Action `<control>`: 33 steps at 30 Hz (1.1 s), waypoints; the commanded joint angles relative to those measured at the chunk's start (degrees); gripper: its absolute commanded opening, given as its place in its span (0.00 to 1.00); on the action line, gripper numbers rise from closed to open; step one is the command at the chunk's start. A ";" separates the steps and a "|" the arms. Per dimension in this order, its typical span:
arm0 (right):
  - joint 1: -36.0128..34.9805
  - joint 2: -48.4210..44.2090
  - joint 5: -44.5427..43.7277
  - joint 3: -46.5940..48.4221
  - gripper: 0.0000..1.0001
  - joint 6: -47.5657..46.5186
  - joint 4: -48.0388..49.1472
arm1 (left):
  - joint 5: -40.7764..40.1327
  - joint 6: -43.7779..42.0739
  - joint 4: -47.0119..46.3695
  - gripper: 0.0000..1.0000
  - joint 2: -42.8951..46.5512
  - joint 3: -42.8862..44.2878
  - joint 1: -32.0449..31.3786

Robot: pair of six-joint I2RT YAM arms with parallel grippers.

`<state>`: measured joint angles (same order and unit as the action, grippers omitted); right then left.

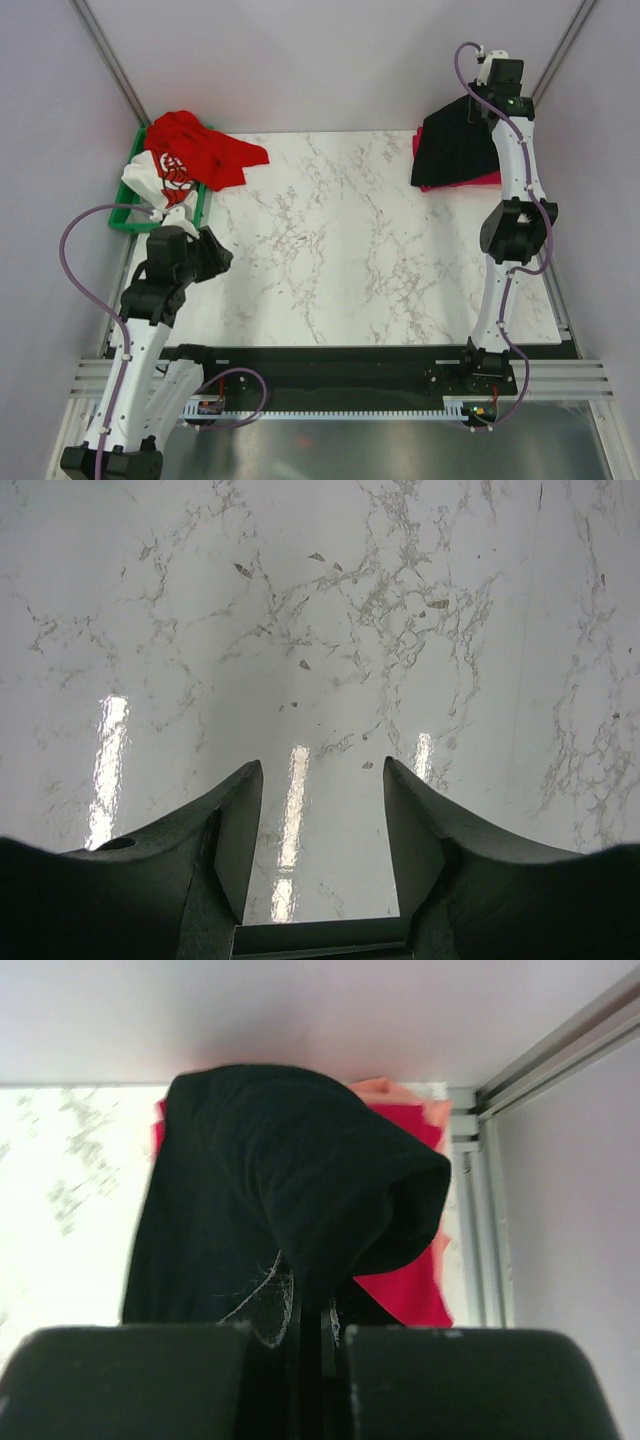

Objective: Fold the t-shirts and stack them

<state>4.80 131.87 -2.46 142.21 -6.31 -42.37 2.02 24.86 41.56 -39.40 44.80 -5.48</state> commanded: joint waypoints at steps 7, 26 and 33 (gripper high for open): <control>2.23 16.12 -29.42 -0.73 0.82 1.63 30.76 | -0.61 2.03 -1.13 0.58 0.99 0.20 0.38; -6.64 -27.14 -36.15 -22.39 0.98 15.43 29.65 | -0.44 1.95 -1.22 0.61 4.24 0.03 0.38; -9.88 -51.67 -3.77 -49.10 0.98 32.49 22.68 | 2.28 1.33 -1.48 0.63 4.94 0.47 0.38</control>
<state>-3.07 84.20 -24.97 104.31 16.64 -12.60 2.46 25.67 41.58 -34.96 44.80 -5.48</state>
